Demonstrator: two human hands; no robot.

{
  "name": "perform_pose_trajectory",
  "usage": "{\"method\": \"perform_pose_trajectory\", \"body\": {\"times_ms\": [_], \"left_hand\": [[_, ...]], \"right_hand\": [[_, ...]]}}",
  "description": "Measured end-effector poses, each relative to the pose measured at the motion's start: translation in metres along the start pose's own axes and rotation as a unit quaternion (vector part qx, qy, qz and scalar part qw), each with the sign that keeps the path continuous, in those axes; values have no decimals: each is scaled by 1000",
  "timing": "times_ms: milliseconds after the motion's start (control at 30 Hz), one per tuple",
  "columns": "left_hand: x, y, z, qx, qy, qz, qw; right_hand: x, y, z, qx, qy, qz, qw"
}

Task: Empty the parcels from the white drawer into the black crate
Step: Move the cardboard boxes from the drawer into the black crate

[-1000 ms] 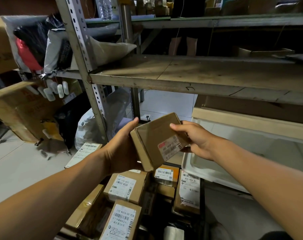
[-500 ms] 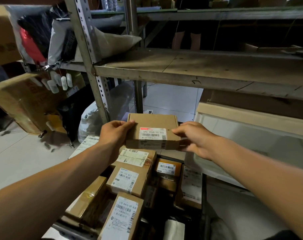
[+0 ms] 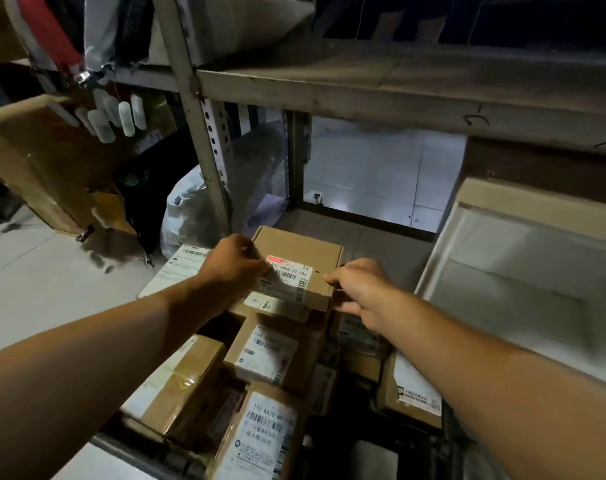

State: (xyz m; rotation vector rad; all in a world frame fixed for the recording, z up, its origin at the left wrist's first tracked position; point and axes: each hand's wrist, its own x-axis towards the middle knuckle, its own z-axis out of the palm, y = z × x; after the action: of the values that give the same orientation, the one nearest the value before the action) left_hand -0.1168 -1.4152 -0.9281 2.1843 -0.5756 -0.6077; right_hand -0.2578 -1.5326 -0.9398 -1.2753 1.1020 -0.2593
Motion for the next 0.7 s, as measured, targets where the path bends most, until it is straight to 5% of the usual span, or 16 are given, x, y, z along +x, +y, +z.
{"method": "perform_pose_trajectory", "body": {"times_ms": [300,467,533,633,700], "left_hand": [[59,-28,26,196,-110,-11,974],[53,-17,26,280,-95,5,955],[40,-13,28,365,-59,74,926],[11,1,30,534,-32,193,823],[-9,15,32,562,-33,222,796]], "right_hand": [[51,49,17,-30,14,55,998],[38,42,7,-139,15,7,990],[25,38,-2,-259,16,-68,963],[-2,34,-16,-405,39,-176,897],[-26,30,-29,-464,62,-217,856]]}}
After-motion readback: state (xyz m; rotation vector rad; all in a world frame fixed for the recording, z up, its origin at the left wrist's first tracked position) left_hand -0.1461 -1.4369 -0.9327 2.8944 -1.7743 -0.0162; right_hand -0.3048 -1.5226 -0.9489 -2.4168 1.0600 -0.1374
